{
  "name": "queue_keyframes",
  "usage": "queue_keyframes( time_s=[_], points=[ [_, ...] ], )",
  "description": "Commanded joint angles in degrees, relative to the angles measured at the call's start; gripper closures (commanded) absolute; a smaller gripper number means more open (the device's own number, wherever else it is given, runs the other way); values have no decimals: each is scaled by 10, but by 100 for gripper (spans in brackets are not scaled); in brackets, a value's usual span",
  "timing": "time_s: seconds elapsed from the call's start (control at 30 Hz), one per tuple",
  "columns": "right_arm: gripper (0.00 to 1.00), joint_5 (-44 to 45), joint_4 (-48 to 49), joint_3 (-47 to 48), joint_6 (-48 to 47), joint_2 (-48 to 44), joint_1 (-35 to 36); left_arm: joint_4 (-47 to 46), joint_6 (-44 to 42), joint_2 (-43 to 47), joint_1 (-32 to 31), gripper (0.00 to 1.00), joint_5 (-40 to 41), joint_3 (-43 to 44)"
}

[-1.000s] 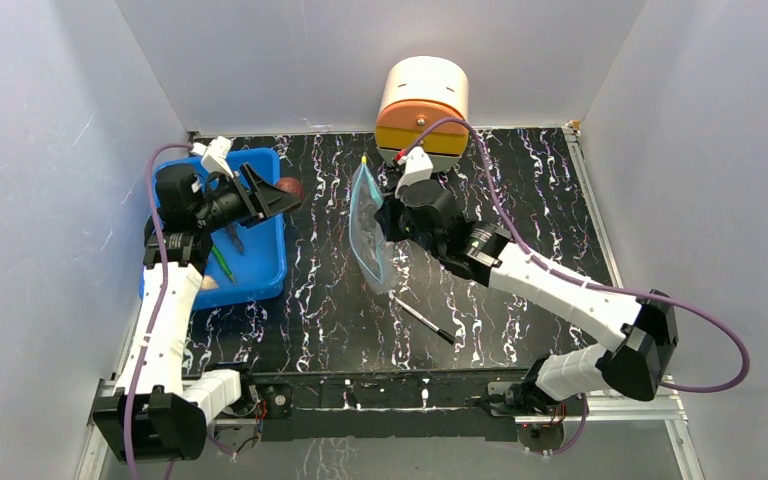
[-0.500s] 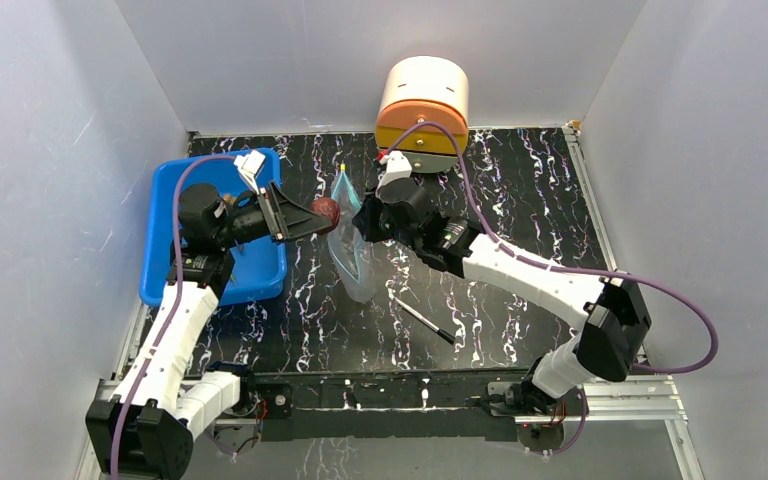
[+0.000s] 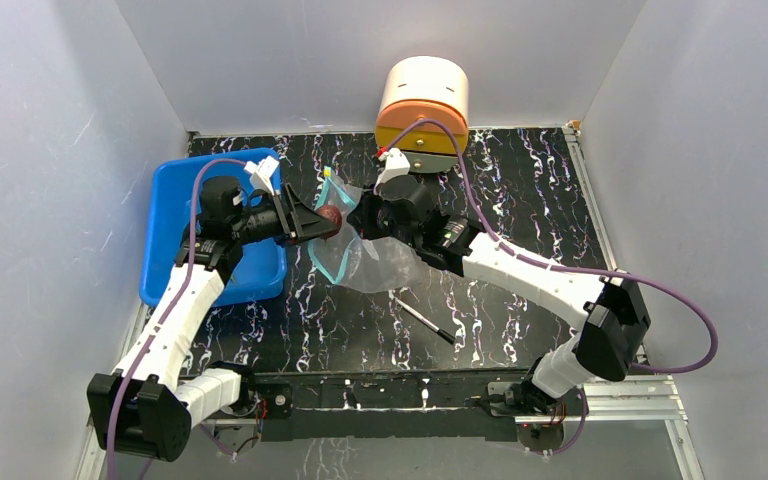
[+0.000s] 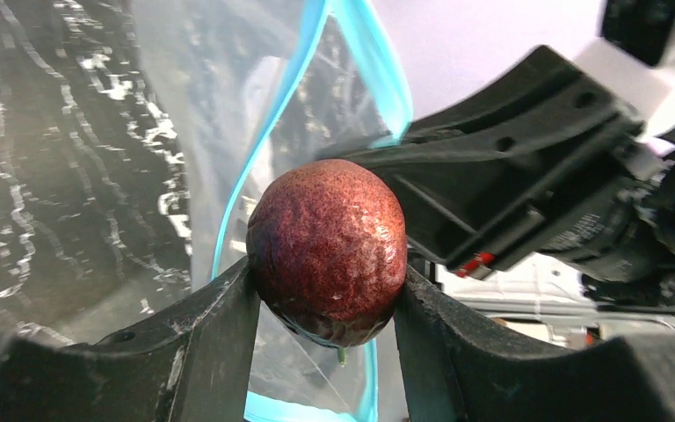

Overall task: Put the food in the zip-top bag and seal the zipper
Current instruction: Place the fake fruit in the zipper food storage bag.

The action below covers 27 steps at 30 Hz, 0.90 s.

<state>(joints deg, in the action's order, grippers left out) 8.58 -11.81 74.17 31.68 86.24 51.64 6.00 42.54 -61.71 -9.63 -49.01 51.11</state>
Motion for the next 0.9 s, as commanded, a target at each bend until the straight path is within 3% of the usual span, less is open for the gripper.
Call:
queue_keyframes(
  time_s=[0.0,0.2,0.4,0.7,0.87],
  points=[
    [100,-1,45,9,7,-21,2,114,-72,5,-3,70,70,39],
    [100,-33,74,-4,-7,-20,2,129,-86,3,-3,66,95,40],
    [100,-58,140,-46,-42,-42,2,130,-81,-8,-3,49,82,36],
    [100,-50,125,-45,-64,-49,2,127,-72,-1,-3,30,68,53],
    [100,-34,111,-50,-65,-58,1,120,-61,10,-3,29,53,56]
  ],
)
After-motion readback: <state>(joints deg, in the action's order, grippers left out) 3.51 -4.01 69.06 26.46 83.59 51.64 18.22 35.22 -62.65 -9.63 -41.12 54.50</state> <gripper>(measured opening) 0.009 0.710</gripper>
